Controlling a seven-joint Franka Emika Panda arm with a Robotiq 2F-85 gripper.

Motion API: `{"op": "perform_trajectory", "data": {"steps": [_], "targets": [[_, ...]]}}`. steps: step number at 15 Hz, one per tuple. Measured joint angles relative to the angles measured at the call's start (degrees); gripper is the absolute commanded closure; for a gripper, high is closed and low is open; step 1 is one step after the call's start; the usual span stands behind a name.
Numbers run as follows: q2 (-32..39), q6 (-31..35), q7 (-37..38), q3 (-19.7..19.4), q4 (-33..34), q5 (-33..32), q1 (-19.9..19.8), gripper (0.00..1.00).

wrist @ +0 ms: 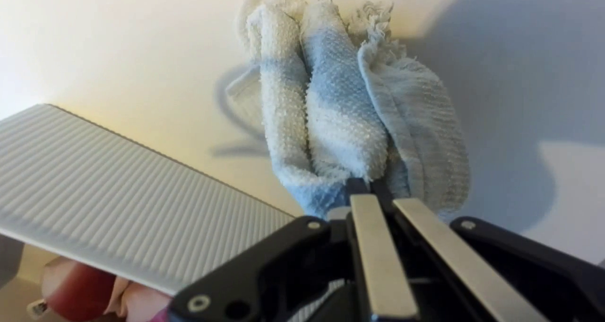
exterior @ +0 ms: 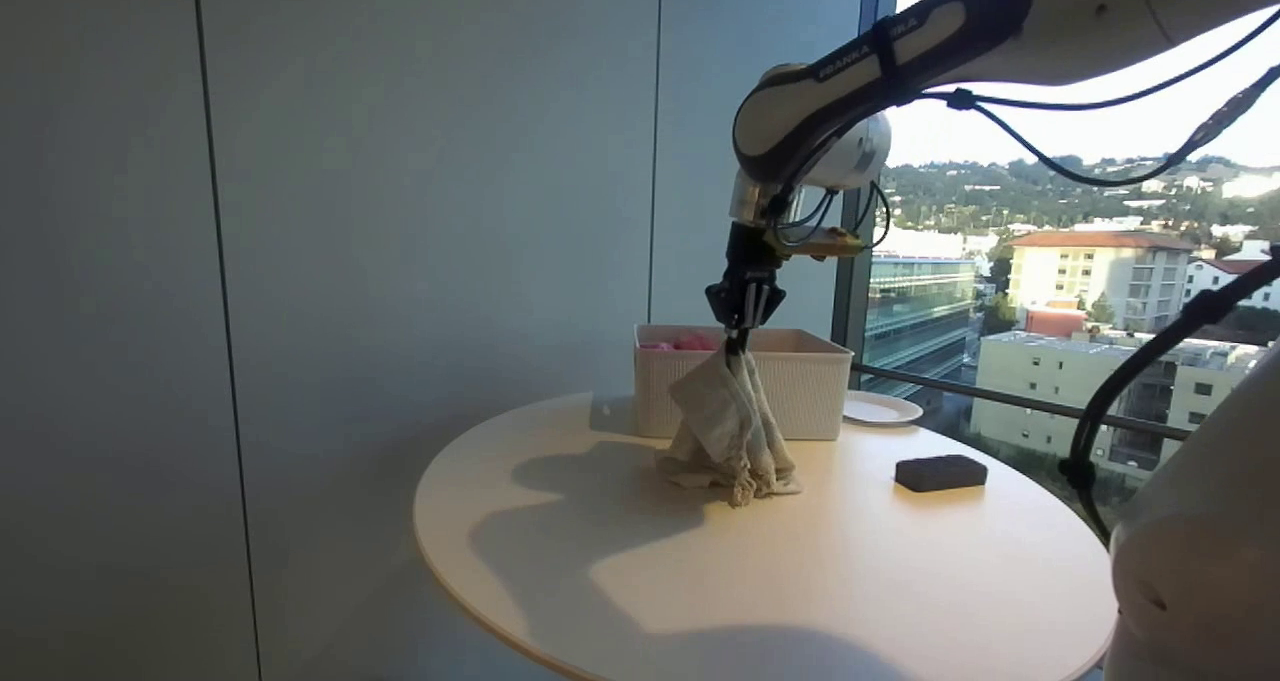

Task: Use the white towel to clean the table

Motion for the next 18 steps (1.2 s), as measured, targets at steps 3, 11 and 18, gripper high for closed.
{"op": "perform_trajectory", "data": {"steps": [3,11,18], "targets": [[6.0,-1.7,-2.9,-0.9,3.6,2.1,0.0,0.56],[7.0,-9.0,-5.2,-0.6,11.8,2.9,0.0,0.56],[10.0,-8.0,-5.2,-0.7,9.8,2.9,-0.1,0.00]]}}
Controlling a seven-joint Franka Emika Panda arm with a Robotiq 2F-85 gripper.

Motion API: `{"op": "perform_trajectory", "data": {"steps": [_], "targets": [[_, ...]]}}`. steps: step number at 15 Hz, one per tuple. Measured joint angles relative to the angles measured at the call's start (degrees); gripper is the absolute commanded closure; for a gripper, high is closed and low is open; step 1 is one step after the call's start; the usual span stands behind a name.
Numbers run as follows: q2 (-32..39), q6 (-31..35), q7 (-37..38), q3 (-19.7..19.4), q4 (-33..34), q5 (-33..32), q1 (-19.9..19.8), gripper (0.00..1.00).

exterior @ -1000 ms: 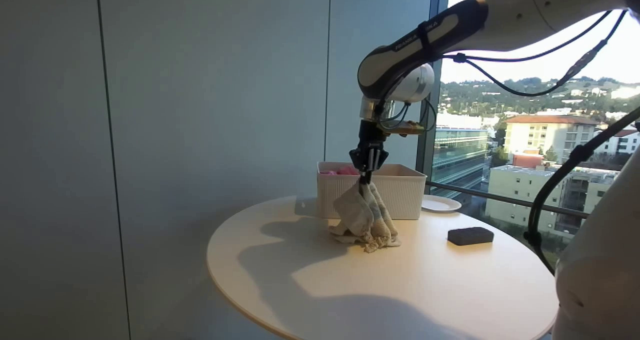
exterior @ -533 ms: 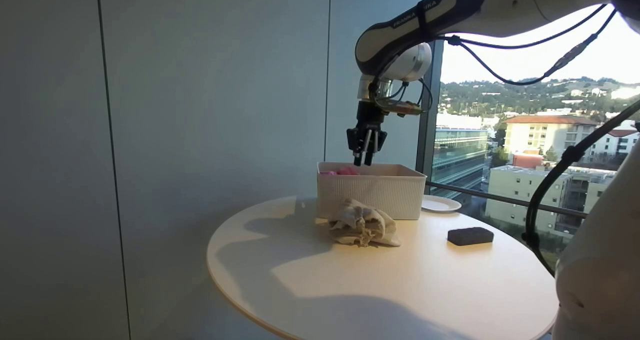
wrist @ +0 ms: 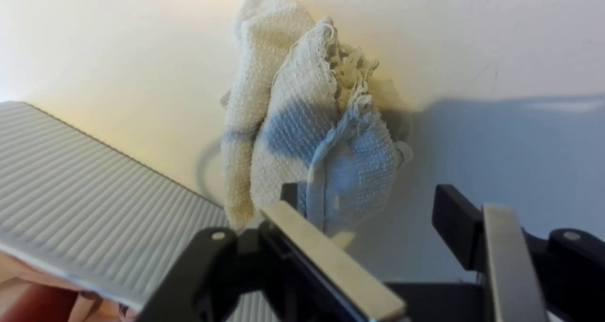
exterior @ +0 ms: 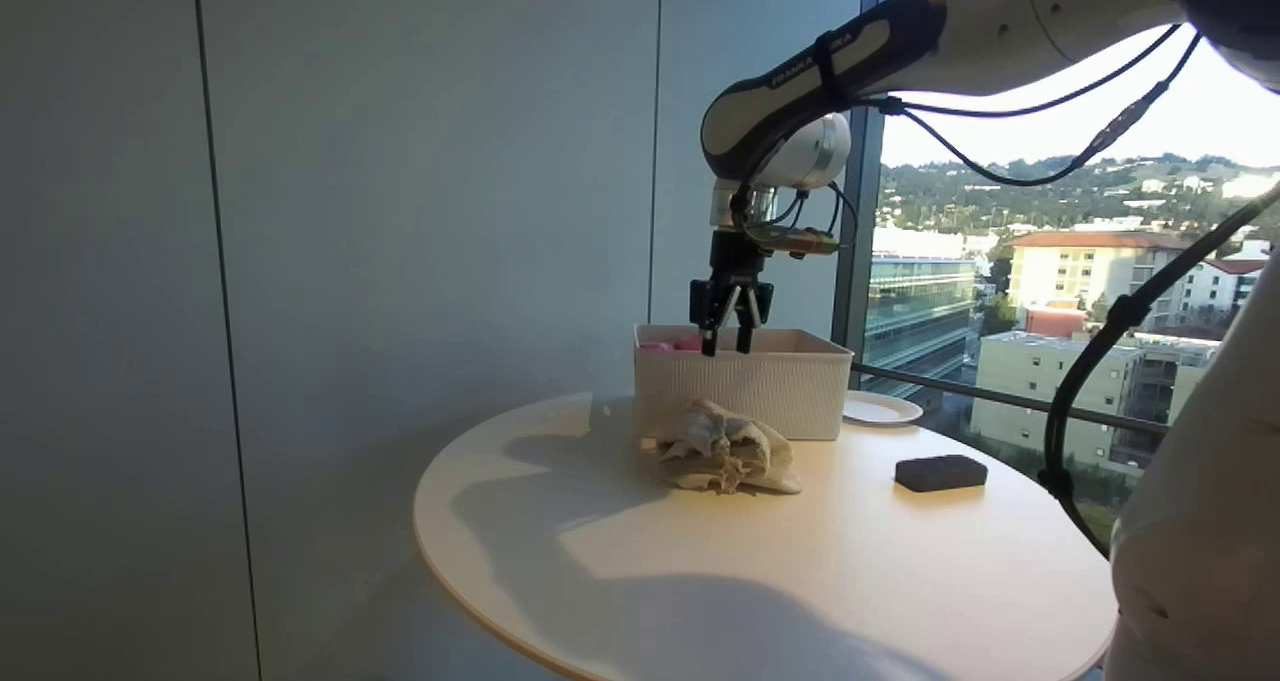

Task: Use the white towel to clean the table

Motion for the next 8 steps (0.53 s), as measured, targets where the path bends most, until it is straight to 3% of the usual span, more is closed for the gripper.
{"op": "perform_trajectory", "data": {"steps": [4,5,7,8], "targets": [[8.6,6.7,0.0,-0.1,-3.4,0.0,-0.3,0.00],[11.6,8.5,0.0,-0.1,-3.7,0.0,-0.6,0.25],[18.2,11.2,0.0,-0.1,-3.4,0.0,-1.2,0.26],[21.2,11.8,0.0,-0.1,-2.6,0.0,-1.6,0.34]]}}
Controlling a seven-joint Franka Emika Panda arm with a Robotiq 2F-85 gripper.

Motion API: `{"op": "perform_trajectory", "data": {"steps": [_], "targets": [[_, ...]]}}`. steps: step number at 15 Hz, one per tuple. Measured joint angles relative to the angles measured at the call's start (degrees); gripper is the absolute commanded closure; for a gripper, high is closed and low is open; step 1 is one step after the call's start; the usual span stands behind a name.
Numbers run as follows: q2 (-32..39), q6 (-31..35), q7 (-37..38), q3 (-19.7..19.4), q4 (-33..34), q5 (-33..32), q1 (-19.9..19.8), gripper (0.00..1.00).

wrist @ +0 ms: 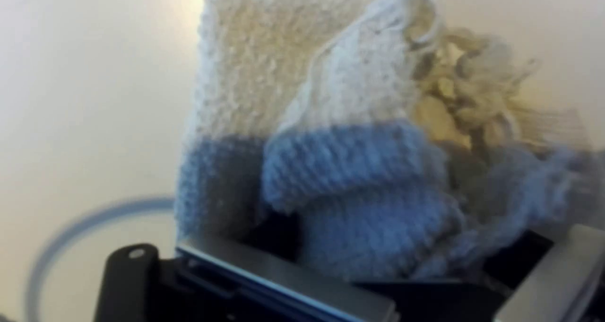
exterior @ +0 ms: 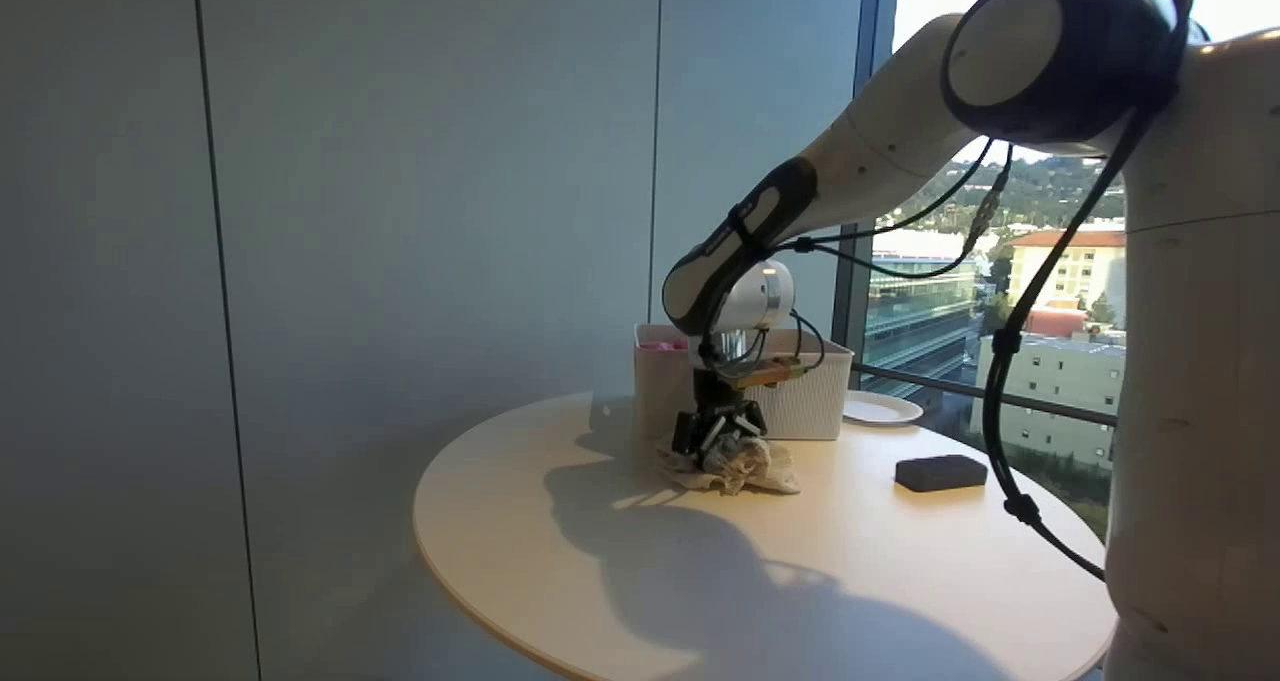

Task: Use the white towel to clean the table

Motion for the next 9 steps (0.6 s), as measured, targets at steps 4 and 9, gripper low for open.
{"op": "perform_trajectory", "data": {"steps": [4,9], "targets": [[3.8,-2.3,-0.7,0.2,4.3,-0.1,-0.5,0.64],[5.9,-7.2,-5.5,2.2,7.9,-1.9,-0.5,0.92]]}}
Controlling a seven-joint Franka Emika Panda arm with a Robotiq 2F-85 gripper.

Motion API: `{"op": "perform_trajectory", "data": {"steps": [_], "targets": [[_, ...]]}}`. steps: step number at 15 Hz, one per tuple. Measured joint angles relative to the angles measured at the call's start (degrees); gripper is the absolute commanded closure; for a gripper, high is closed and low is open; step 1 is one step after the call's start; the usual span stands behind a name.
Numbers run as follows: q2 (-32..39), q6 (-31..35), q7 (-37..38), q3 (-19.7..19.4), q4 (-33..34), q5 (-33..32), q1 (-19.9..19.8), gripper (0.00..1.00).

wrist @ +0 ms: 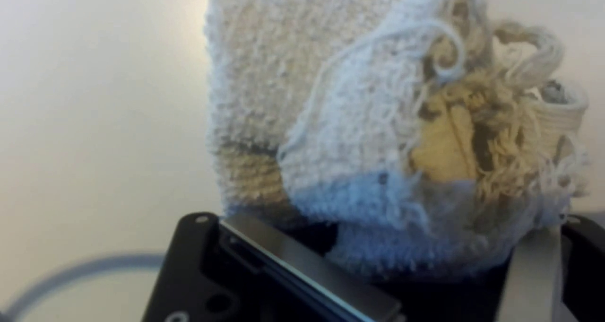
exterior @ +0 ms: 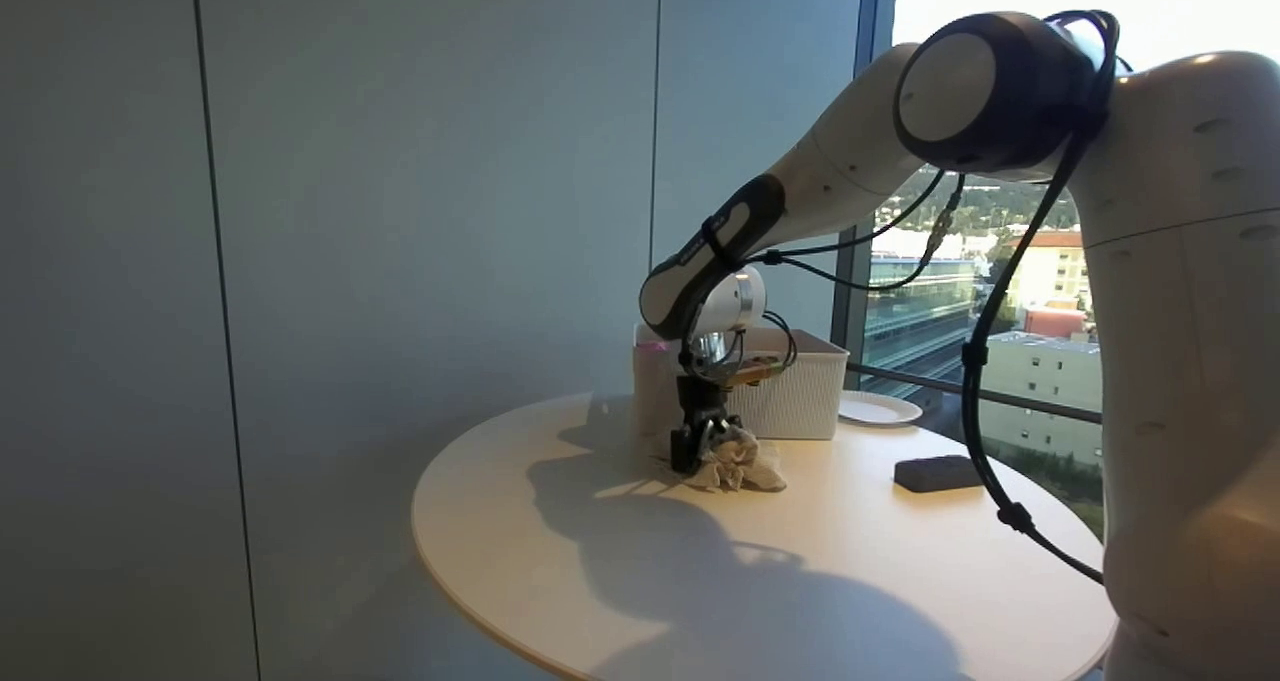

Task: Use the white towel to clean the table

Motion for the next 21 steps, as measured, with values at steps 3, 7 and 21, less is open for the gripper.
{"op": "perform_trajectory", "data": {"steps": [3,7,21], "targets": [[0.4,-1.1,-3.5,1.4,0.6,-2.3,0.0,0.91],[2.2,-4.6,-5.7,1.7,3.5,-1.0,-0.6,0.91],[2.4,-3.8,-0.4,0.9,3.7,1.3,-3.5,0.91]]}}
